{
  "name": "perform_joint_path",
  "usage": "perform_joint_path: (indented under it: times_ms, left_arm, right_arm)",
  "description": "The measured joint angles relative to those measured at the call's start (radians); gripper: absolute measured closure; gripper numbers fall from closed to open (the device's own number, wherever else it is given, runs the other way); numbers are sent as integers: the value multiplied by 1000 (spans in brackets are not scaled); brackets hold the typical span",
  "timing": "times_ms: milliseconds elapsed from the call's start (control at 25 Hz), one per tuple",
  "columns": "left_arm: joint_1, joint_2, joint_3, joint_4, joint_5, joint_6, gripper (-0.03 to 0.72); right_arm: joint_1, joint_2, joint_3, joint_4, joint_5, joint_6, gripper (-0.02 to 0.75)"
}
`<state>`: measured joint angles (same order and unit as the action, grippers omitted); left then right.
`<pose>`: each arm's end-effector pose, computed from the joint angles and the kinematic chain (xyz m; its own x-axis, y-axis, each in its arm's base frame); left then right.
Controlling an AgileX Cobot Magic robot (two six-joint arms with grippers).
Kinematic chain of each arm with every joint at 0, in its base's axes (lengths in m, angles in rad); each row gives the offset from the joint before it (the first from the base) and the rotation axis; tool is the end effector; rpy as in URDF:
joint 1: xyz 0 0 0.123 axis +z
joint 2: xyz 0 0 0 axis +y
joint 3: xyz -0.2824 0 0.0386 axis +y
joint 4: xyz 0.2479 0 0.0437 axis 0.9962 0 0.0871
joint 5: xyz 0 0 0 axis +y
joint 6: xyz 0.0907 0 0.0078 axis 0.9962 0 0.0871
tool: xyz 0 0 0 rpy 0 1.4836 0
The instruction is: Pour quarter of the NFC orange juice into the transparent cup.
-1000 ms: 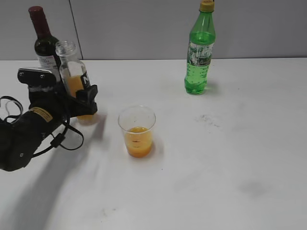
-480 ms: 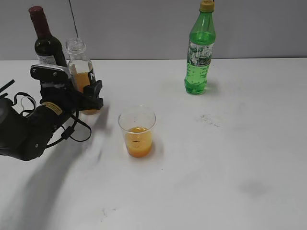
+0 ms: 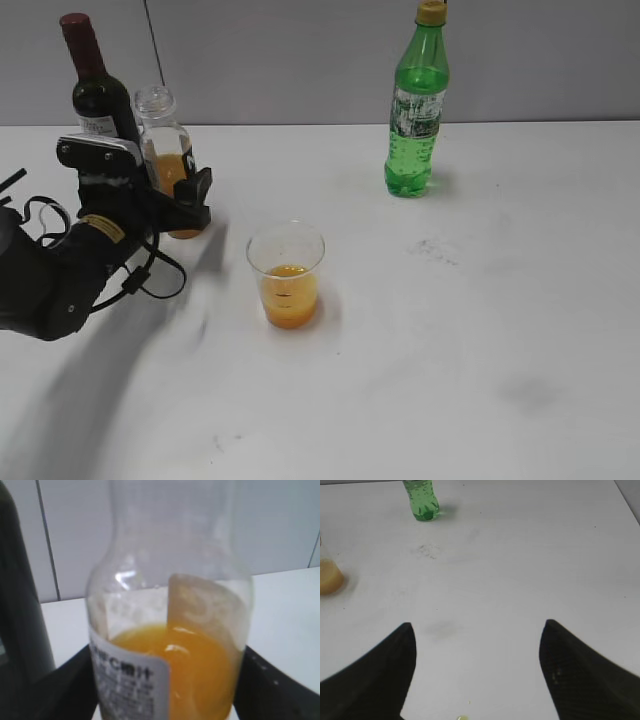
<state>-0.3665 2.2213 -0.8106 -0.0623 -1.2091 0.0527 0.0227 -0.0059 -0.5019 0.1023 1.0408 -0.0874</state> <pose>0.3517 -0.1293 0.0760 -0.0978 0.0703 -0.9927 0.3069 0.9510 0.0371 -0.0056 0.0079 0.2796 -0.4251 -0.0451 -0.9040 -0.1174 0.9931 0.0057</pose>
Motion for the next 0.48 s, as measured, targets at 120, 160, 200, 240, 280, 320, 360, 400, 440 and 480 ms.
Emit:
perform_joint_path:
  times_ms: [120,160,200,240,280,320,360,400,440,480]
  left_arm:
    - [0,0,40,0,0,0,90]
    - [0,0,60,0,0,0,87]
    - [0,-2,77,0,1,0,87]
    - [0,-10,100,0,3,0,87]
    - [0,-20,124,0,3,0,87]
    - [0,-37,150,0,3,0,87]
    - [0,-57,171,0,3,2,87]
    - [0,-82,195,0,2,4,87]
    - [0,-105,221,0,2,4,87]
    - [0,-136,246,0,2,6,87]
  right_arm:
    - [0,0,0,0,0,0,148]
    - [0,0,0,0,0,0,148]
    - [0,0,0,0,0,0,148]
    - [0,0,0,0,0,0,148]
    - [0,0,0,0,0,0,148]
    - [0,0,0,0,0,0,148]
    - [0,0,0,0,0,0,148]
    - [0,0,0,0,0,0,148]
    - [0,0,0,0,0,0,148]
    - [0,0,0,0,0,0,148]
